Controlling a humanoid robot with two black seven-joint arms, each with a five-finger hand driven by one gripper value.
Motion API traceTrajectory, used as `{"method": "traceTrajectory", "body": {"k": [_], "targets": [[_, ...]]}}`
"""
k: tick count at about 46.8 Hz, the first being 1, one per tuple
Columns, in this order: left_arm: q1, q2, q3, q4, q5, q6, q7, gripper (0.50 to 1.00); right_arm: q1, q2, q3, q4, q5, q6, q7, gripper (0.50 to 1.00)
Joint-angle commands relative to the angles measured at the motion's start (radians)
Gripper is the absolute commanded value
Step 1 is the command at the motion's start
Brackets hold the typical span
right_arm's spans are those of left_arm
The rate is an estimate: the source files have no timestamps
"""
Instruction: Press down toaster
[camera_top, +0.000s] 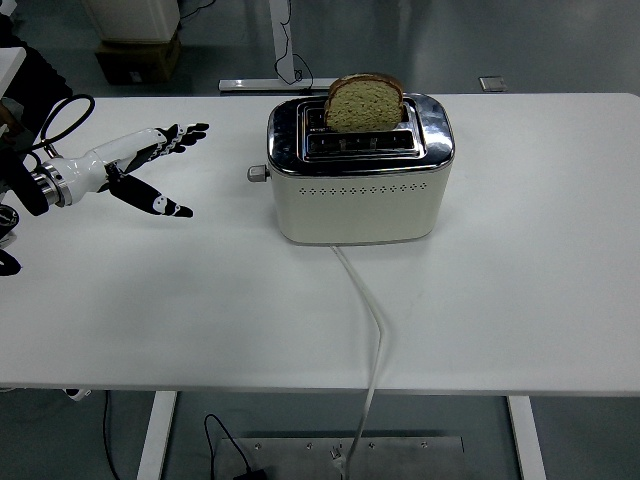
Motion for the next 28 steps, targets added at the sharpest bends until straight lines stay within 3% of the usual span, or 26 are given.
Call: {"method": "traceTrajectory", "body": {"k": [1, 10, 20, 28], "targets": [[0.0, -0.002, 0.001, -0.008, 0.022, 0.0, 0.002, 1.0, 0.0, 0.0, 0.0, 0.0, 0.001, 0.0, 0.0, 0.998], [0.0, -0.002, 0.001, -0.042, 0.074, 0.006, 0.003, 1.0, 0.0, 0.0, 0.0, 0.0, 0.001, 0.0, 0.0, 0.998], [0.014, -0.002, 0.009, -0.093, 0.185, 0.078, 0.003, 1.0, 0.0, 0.0, 0.0, 0.0, 0.001, 0.0, 0.0, 0.998], [0.023, -0.002, 0.012, -0.097, 0.202, 0.079, 0.003, 1.0, 0.0, 0.0, 0.0, 0.0, 0.001, 0.0, 0.0, 0.998]]}}
